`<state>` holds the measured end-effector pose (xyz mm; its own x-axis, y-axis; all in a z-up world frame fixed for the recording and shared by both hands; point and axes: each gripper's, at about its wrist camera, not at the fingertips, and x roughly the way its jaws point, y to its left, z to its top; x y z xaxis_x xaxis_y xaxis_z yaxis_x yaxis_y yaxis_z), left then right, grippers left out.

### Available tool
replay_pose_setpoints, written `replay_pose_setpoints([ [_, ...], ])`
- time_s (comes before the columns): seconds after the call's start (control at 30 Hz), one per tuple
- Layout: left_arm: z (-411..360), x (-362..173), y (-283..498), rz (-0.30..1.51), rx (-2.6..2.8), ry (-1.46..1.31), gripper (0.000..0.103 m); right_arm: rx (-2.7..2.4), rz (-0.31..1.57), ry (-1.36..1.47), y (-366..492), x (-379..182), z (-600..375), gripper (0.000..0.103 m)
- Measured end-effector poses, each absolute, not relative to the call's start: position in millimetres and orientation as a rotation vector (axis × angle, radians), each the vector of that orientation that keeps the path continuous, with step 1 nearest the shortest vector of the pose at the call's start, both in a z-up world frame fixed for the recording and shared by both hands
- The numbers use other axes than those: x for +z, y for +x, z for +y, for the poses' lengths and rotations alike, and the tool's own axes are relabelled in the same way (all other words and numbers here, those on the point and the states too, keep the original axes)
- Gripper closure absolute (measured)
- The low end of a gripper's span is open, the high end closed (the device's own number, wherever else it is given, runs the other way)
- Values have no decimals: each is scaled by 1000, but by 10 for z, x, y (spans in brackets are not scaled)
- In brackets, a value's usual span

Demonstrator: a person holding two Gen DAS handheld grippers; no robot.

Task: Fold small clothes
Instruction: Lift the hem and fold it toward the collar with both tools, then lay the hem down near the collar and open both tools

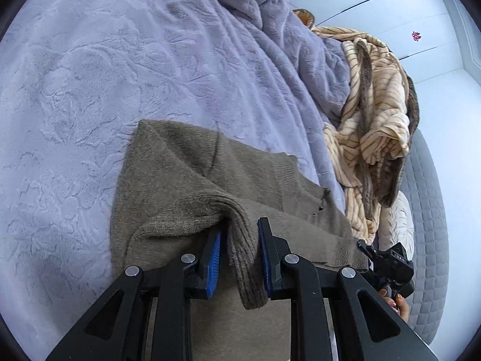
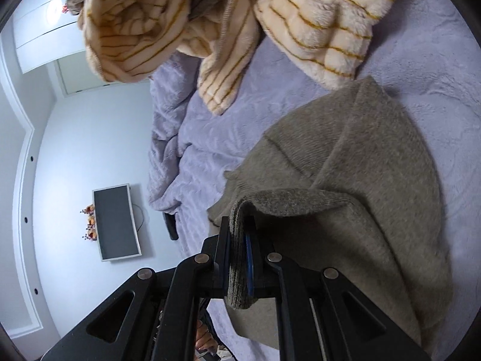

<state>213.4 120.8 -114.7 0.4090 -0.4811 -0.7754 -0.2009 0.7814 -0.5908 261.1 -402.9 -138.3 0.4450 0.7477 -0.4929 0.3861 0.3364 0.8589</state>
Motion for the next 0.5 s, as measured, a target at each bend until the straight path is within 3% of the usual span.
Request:
replay_pose_setpoints([
  [0.2, 1261, -923, 2126, 1141, -194, -691, 80, 294, 1131, 1320, 2726, -1498, -4055, 86],
  [0.27, 1285, -710, 2083, 1094, -209, -674, 80, 331, 1113, 1328, 2733, -1373, -4079, 66],
  [0.3, 1297, -622, 2068, 1077, -210, -660, 80, 347, 1107, 1331, 2720, -1304, -4092, 49],
  [0.33, 1307, -532, 2043, 1064, -209, -637, 80, 365, 1098, 1332, 2718, -1239, -4107, 39],
  [0.47, 1249, -429, 1941, 1089, -213, -493, 80, 386, 1098, 1186, 2605, -895, -4119, 40],
  [0.5, 1203, -467, 1885, 1118, -225, -452, 80, 391, 1102, 1155, 2555, -842, -4112, 50],
])
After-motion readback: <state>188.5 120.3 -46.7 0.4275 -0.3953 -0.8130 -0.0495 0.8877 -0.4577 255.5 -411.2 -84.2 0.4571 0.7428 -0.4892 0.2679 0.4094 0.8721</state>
